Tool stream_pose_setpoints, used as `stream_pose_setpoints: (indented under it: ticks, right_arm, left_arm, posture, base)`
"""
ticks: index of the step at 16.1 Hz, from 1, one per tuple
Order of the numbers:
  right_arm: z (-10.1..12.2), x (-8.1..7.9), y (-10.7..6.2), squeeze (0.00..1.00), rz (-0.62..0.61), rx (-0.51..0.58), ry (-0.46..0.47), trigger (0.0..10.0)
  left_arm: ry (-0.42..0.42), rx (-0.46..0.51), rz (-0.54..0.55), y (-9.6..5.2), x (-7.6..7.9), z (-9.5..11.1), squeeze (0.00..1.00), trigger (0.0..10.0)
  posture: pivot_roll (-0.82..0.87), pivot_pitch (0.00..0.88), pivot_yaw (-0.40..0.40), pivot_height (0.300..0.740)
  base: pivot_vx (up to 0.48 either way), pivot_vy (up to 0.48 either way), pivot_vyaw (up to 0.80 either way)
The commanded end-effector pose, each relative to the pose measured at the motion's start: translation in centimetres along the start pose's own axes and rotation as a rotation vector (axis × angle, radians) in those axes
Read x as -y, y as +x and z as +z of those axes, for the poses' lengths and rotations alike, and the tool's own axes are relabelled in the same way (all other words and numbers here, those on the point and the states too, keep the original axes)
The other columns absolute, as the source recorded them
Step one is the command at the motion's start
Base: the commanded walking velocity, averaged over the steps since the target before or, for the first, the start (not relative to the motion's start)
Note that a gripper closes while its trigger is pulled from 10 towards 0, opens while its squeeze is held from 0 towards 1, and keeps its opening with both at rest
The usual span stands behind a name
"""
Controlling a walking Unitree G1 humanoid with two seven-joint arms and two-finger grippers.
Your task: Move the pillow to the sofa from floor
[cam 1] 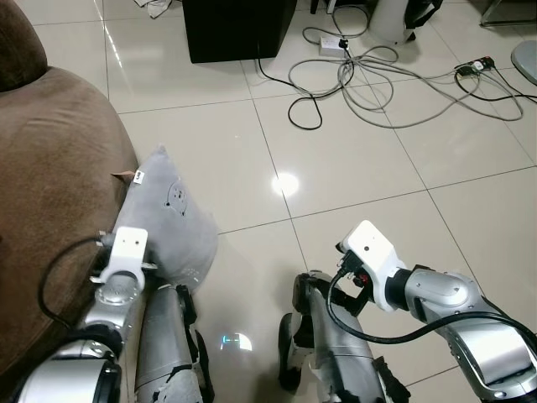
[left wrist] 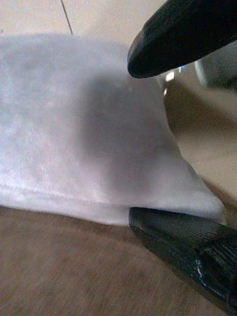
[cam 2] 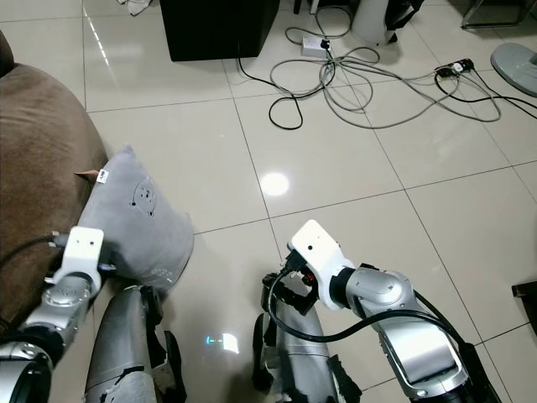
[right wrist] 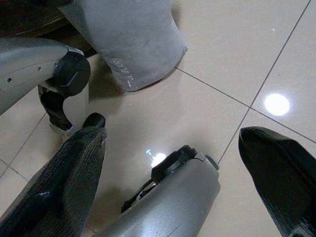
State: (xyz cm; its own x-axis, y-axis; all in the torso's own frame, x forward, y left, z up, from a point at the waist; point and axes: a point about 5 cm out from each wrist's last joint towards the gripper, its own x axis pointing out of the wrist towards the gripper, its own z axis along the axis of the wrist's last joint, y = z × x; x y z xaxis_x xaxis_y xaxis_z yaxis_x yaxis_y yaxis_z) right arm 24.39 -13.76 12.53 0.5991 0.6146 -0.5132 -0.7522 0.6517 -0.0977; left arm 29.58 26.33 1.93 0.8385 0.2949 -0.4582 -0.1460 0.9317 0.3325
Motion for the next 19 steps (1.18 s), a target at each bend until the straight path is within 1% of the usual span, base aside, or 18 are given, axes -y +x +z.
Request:
stream_pose_setpoints:
  ticks: [1, 2, 3, 4, 5, 6, 7, 8, 10, 11, 14, 16, 19]
  right_arm:
    - [-0.15, -0.39, -0.33, 0.0, 0.015, 0.0, -0.006, 10.0]
    - [-0.23, -0.47, -0.34, 0.0, 0.017, -0.001, -0.008, 10.0]
    - [-0.26, -0.49, -0.36, 0.0, 0.017, -0.001, -0.01, 10.0]
    - [-0.23, -0.5, -0.34, 0.0, 0.015, 0.002, -0.004, 10.0]
    - [-0.2, -0.53, -0.34, 0.0, 0.014, 0.004, 0.002, 10.0]
    - [-0.22, -0.57, -0.35, 0.0, 0.015, 0.005, 0.002, 10.0]
    - [-0.29, -0.62, -0.34, 0.0, 0.016, 0.003, 0.001, 10.0]
    - [-0.31, -0.67, -0.31, 0.0, 0.016, 0.003, 0.001, 10.0]
    - [-0.28, -0.71, -0.29, 0.0, 0.016, 0.004, 0.0, 10.0]
    - [-0.19, -0.7, -0.24, 0.0, 0.01, 0.011, 0.015, 10.0]
    - [-0.04, -0.79, -0.25, 0.0, 0.014, 0.013, 0.014, 10.0]
    - [0.08, -0.9, -0.3, 0.0, 0.018, 0.016, 0.014, 10.0]
    - [0.31, -1.05, -0.16, 0.0, 0.022, 0.037, 0.044, 10.0]
  left_arm:
    - [-0.042, -0.052, -0.042, -0.49, 0.52, -1.85, 0.0, 10.0]
    - [-0.049, -0.054, -0.057, -0.57, 0.69, -2.03, 0.0, 9.6]
    - [-0.055, -0.054, -0.06, -0.61, 0.73, -2.13, 0.0, 7.9]
    - [-0.05, -0.053, -0.073, -0.63, 0.81, -2.17, 0.0, 5.3]
    - [-0.033, -0.05, -0.09, -0.65, 0.89, -2.17, 0.0, 4.7]
    - [-0.028, -0.048, -0.099, -0.65, 0.93, -2.15, 0.0, 3.3]
    - [-0.03, -0.049, -0.099, -0.64, 0.89, -2.13, 0.0, 0.4]
    - [-0.03, -0.049, -0.101, -0.63, 0.85, -2.11, 0.0, 0.0]
    - [-0.013, -0.048, -0.109, -0.61, 0.86, -2.04, 0.0, 0.0]
    - [-0.002, -0.047, -0.113, -0.59, 0.93, -1.99, 0.0, 0.0]
    - [0.002, -0.045, -0.123, -0.59, 1.11, -1.94, 0.0, 0.0]
    - [-0.006, -0.045, -0.13, -0.59, 1.17, -1.93, 0.0, 0.0]
    - [-0.031, -0.042, -0.151, -0.58, 1.45, -1.77, 0.0, 0.0]
  posture:
    - [-0.23, 0.301, -0.128, 0.569]
    - [-0.24, 0.297, -0.128, 0.569]
    - [-0.24, 0.296, -0.128, 0.569]
    - [-0.24, 0.296, -0.128, 0.569]
    - [-0.23, 0.295, -0.126, 0.569]
    - [-0.23, 0.295, -0.126, 0.569]
    - [-0.23, 0.295, -0.126, 0.569]
    - [-0.23, 0.295, -0.122, 0.569]
    - [-0.23, 0.295, -0.122, 0.569]
    - [-0.23, 0.291, -0.119, 0.569]
    - [-0.23, 0.293, -0.116, 0.569]
    - [-0.23, 0.291, -0.109, 0.569]
    - [-0.23, 0.286, -0.102, 0.569]
  base:
    - [0.0, 0.0, 0.0]
    - [0.0, 0.0, 0.0]
    - [0.0, 0.0, 0.0]
    - [0.0, 0.0, 0.0]
    - [0.0, 0.0, 0.0]
    - [0.0, 0.0, 0.0]
    - [0.0, 0.0, 0.0]
    - [0.0, 0.0, 0.0]
    - [0.0, 0.0, 0.0]
    - [0.0, 0.0, 0.0]
    - [0.0, 0.0, 0.0]
    - [0.0, 0.0, 0.0]
    - [0.0, 0.0, 0.0]
